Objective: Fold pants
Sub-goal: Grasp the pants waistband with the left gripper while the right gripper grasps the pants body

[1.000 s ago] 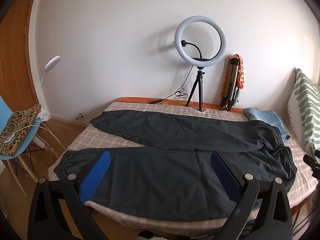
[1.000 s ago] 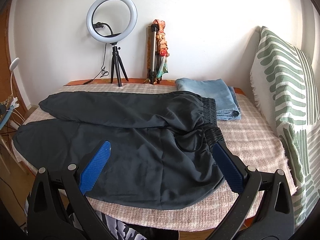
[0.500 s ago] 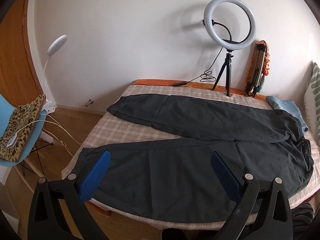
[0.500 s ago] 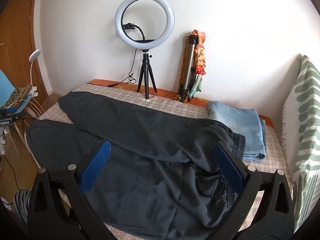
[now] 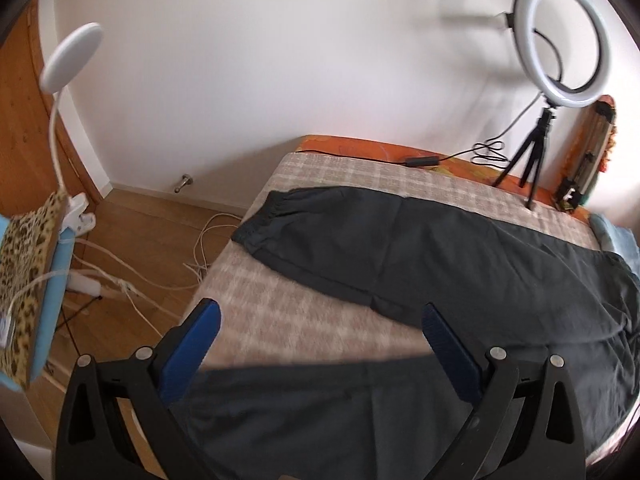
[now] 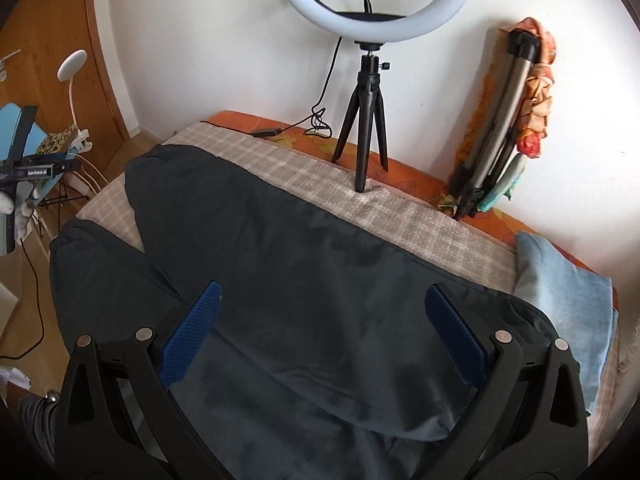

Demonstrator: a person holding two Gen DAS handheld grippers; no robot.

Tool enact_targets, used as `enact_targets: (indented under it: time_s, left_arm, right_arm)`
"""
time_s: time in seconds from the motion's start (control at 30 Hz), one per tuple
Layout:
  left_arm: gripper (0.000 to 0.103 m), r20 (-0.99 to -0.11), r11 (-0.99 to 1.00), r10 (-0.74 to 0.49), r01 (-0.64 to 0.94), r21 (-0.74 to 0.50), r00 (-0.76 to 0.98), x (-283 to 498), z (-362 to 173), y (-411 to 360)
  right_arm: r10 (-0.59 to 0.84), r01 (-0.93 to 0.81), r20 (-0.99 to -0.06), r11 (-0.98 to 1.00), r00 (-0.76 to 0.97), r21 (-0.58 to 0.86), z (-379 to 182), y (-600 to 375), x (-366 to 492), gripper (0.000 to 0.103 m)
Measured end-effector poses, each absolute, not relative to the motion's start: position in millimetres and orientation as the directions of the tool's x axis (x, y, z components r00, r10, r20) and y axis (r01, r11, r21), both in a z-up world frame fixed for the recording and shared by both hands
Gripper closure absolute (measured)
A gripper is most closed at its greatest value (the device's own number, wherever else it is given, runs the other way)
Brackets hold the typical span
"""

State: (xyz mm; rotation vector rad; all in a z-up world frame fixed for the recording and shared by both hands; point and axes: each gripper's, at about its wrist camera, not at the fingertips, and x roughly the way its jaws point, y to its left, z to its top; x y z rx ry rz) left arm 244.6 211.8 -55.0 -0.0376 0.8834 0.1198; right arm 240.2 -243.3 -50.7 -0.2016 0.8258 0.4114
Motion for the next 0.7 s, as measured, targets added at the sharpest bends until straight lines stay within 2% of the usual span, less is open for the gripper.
enact_targets:
  time_s: [0.2, 0.37, 0.5, 0.6, 0.67, 0.7]
  left_arm:
    - [0.002, -0.813, 0.982, 0.078, -0.184, -0.036, 0.577, 326, -76, 251]
    - [0.006, -0.847, 0.972, 0.088, -0.232, -0.042, 0.524, 381, -106, 274]
    - [0.007, -0.870, 0.951, 0.028, -0.280, -0.128, 0.492, 410, -130, 294]
    - [0.014, -0.877, 0.946, 0.031, -0.298, -0.130, 0.480, 430, -145, 298]
    - [0.022, -0.881, 0.944, 0.039, -0.306, -0.122, 0.471, 442, -154, 301]
    - [0.030, -0.885, 0.941, 0.029, -0.312, -0.132, 0.464, 449, -161, 303]
  right_arm:
    - [0.262, -0.441, -0.770, 0.897, 0.582, -0.028, -89, -232, 306, 0.000]
    - [0.265, -0.451, -0.815, 0.892, 0.516, 0.004, -121, -229, 352, 0.000]
    - [0.255, -0.451, -0.841, 0.892, 0.477, 0.015, -139, -226, 377, 0.000]
    - [0.228, -0.460, -0.855, 0.888, 0.466, -0.014, -152, -221, 391, 0.000]
    - [0.222, -0.474, -0.862, 0.880, 0.455, -0.023, -159, -218, 398, 0.000]
    - [0.226, -0.483, -0.866, 0.875, 0.446, -0.021, -163, -217, 402, 0.000]
